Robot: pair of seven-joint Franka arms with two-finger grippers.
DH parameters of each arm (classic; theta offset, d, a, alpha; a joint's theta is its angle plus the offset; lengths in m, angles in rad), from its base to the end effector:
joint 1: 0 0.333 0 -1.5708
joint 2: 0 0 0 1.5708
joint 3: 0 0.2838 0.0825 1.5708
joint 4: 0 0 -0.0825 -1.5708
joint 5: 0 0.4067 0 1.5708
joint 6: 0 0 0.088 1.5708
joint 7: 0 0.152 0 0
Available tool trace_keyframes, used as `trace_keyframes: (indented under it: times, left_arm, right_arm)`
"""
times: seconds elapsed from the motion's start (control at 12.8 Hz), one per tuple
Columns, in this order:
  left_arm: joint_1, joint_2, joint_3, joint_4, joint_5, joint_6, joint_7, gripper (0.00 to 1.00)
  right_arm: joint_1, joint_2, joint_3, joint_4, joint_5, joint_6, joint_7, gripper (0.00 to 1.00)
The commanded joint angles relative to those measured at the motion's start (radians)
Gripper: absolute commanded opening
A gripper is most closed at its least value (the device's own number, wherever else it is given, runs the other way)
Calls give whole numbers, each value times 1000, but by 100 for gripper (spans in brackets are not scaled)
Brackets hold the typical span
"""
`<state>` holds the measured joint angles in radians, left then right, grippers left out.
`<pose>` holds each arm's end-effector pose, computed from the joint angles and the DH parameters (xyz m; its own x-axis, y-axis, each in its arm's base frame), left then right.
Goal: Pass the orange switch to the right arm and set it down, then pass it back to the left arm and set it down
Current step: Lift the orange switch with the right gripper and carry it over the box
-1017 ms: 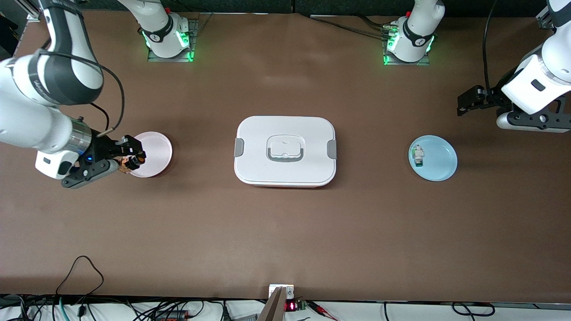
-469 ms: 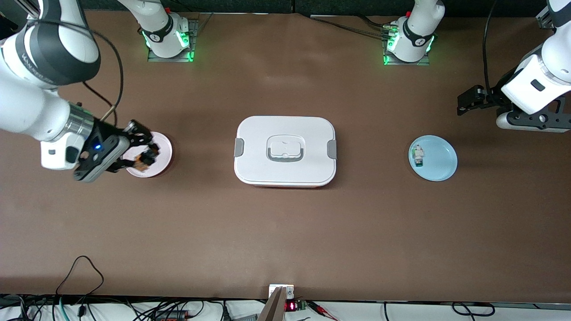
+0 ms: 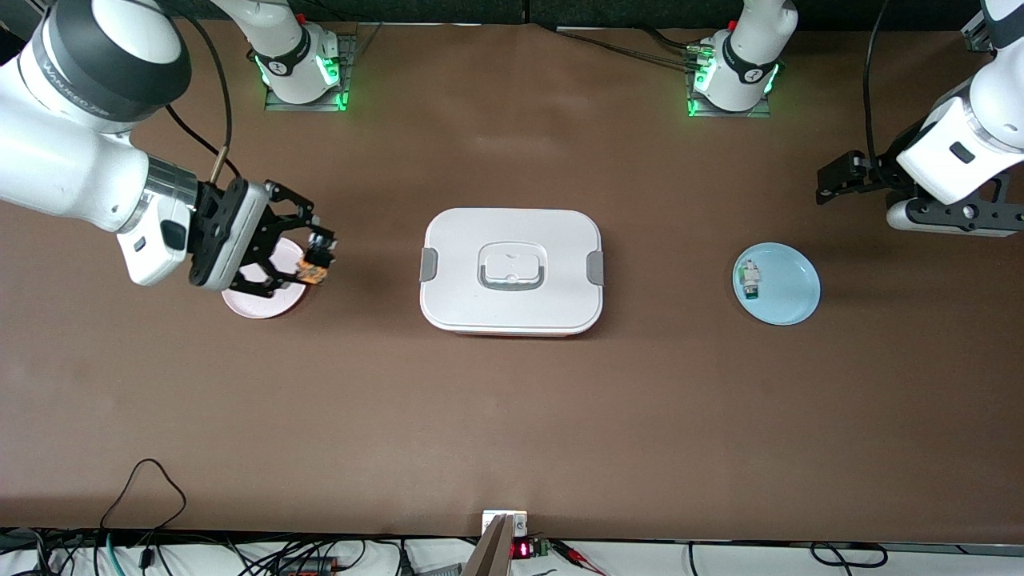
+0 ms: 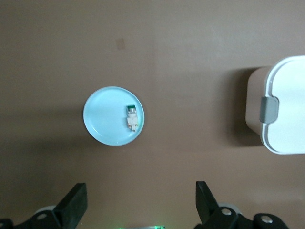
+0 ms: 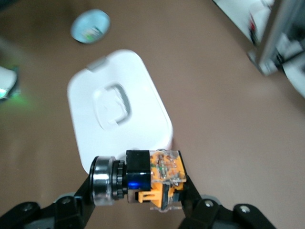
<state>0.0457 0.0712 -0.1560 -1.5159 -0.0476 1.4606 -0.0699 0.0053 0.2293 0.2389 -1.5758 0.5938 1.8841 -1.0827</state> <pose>0.5743 -0.0689 0.5249 0.9906 -0.0458 -0.1289 -0.0397 -0.9980 0.0497 0.6306 0.2138 0.4590 0.4101 0.7411 0.5315 0.9119 -0.3220 -0.2545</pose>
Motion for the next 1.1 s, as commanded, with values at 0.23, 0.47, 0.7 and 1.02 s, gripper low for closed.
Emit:
trace_keyframes:
  times: [0.23,0.47,0.7,1.02]
  left_arm:
    - [-9,19,-3,19,-182,-115,7,100]
    - [6,91,-3,8,-441,-173,18,100]
    - [5,191,-2,2,-679,-129,22,100]
    - [-7,320,-2,3,-1029,-65,54,100]
  right_arm:
    - [7,18,10,7,302,-5,-311,20]
    - [34,50,10,7,455,-8,-420,20]
    - [94,99,8,4,636,4,-503,20]
    - [189,145,8,4,812,76,-507,20]
